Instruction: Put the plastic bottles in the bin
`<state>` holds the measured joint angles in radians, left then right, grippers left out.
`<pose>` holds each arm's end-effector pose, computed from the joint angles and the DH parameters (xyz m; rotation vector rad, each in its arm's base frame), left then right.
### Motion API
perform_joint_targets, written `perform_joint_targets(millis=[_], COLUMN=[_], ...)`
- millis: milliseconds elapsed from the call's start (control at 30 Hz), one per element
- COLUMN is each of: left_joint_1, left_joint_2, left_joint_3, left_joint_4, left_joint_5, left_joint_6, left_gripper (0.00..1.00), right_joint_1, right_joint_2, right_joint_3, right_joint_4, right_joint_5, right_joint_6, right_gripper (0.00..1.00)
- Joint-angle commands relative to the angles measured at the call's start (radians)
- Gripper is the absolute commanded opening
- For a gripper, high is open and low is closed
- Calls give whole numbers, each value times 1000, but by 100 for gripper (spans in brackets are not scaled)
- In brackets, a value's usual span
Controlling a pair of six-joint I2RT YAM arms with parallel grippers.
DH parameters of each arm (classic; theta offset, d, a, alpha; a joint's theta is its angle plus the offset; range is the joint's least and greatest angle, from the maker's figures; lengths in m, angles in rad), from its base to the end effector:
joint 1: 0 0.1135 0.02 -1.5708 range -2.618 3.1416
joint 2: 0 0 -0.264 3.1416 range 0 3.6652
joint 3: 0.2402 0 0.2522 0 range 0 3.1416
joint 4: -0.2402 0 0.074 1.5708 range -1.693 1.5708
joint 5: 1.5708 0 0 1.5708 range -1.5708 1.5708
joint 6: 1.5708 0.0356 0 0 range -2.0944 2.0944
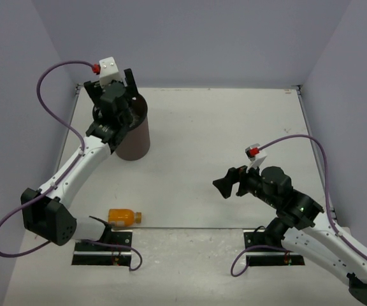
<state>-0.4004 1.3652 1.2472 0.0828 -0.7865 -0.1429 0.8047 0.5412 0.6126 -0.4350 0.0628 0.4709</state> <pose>0.3004 -0.0998 0.3992 -0.3991 1.5490 0.2088 0.0960 0.0966 0.2879 -0.2918 1.9947 0.7765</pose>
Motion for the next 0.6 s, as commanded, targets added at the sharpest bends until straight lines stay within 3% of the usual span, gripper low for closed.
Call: perform_joint_targets(millis=[0,567], left_joint_1=[3,2], left_joint_2=[-44,-140], left_joint_3=[49,153], left_joint_4=[-60,-312], left_joint_5=[55,197], left_joint_6=[-69,-165], left_gripper=[100,100], right_joint_1=[2,2], right_joint_2=[-9,-4], right_joint_3=[-12,-14], right_joint_4=[12,4], right_joint_5=[22,40], right_joint_6=[12,31], right_gripper=[99,99])
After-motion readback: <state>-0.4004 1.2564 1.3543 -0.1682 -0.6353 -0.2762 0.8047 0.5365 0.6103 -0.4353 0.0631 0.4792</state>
